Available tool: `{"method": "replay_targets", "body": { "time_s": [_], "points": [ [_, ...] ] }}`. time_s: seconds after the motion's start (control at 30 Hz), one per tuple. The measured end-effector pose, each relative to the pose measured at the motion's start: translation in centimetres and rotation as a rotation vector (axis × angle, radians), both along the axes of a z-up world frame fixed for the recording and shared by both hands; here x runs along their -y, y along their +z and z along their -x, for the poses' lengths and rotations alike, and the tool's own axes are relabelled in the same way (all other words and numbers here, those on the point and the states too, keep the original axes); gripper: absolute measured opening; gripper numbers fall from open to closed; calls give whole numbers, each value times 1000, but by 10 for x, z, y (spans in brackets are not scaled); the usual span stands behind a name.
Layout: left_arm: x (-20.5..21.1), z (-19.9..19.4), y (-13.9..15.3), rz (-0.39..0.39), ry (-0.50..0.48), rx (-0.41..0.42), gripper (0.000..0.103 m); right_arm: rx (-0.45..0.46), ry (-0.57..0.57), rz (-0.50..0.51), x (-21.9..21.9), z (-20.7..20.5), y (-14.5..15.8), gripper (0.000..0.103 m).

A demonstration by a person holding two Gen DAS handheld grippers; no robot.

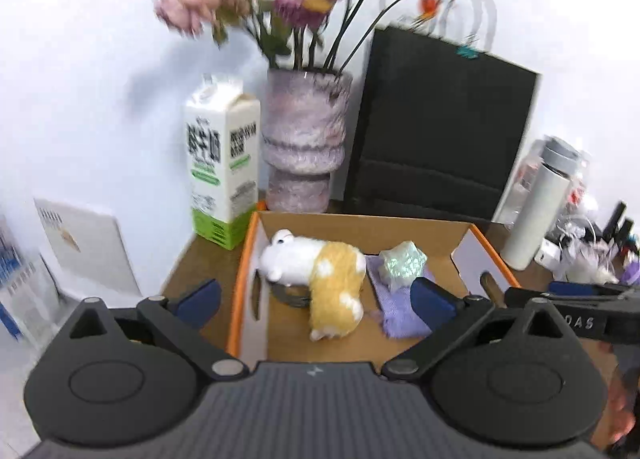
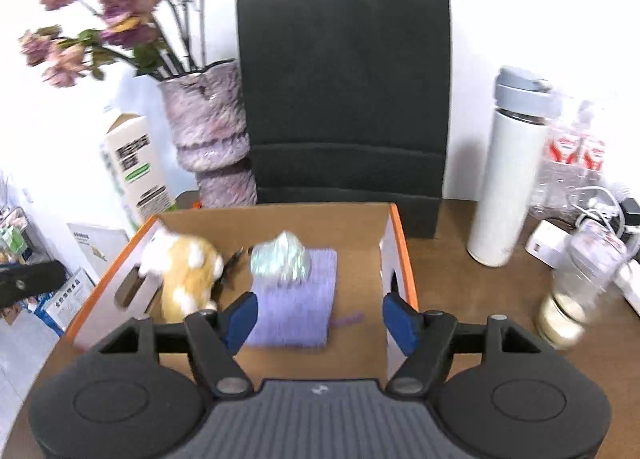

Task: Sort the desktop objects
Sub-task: 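Lower the plush toy and iridescent bag into the box and release both, then move both tools back toward the remaining table items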

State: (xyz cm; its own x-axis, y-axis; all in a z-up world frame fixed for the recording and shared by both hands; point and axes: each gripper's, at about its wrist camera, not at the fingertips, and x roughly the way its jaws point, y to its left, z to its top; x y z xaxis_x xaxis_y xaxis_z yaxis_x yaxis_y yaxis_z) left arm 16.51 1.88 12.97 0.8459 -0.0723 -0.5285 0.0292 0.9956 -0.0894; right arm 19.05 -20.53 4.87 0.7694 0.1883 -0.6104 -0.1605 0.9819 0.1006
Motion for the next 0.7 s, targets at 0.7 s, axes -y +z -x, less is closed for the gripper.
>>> {"method": "replay_targets", "body": {
  "time_s": [0.7],
  "points": [
    [47,236,-120,-124,4,81,103,67,35,-40,-9,262,-98,80]
  ]
}}
